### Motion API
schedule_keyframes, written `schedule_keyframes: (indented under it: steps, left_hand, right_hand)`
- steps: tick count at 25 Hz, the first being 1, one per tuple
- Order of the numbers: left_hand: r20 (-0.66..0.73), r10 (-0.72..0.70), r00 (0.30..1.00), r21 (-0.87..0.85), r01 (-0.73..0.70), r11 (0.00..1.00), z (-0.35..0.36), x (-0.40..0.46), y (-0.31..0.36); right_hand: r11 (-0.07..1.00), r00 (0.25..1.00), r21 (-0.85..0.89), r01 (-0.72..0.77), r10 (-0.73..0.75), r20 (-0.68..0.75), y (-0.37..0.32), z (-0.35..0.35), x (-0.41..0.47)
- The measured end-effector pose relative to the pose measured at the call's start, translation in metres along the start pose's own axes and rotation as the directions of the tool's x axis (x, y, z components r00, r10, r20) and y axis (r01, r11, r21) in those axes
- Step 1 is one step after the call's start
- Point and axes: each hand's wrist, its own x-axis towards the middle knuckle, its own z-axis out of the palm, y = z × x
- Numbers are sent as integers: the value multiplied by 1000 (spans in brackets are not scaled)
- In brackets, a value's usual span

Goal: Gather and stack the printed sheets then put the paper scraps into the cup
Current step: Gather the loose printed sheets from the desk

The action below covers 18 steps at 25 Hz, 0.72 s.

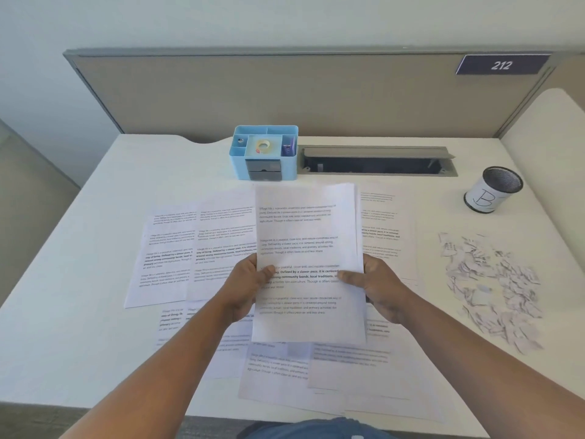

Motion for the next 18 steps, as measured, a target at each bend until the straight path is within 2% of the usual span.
schedule_keyframes:
  steps: [3, 7, 9, 11, 16, 18]
  left_hand:
    - [-110, -35, 993, 20, 37, 999, 13, 8, -11]
    - [-197, -75, 978, 35, 84, 996, 17, 2, -25]
    - [-223, -96, 970, 35, 106, 994, 17, -3, -30]
    - [-233, -109, 966, 45, 123, 991, 17, -6, -33]
    - [-239, -132, 962, 59, 150, 987, 18, -15, -30]
    - [-233, -134, 963, 54, 150, 987, 13, -18, -27]
  right_hand:
    - [998, 997, -6, -69, 69, -27, 9, -30, 2]
    - [994, 960, 58, -97, 108, -260, 27, -59, 7]
    - [990, 942, 85, -110, 131, -309, 32, -65, 8]
    - [984, 948, 102, -144, 167, -269, 33, -64, 8]
    - [981, 981, 34, -189, 186, 60, 30, -40, 6]
    - [984, 979, 11, -175, 173, 105, 29, -27, 11]
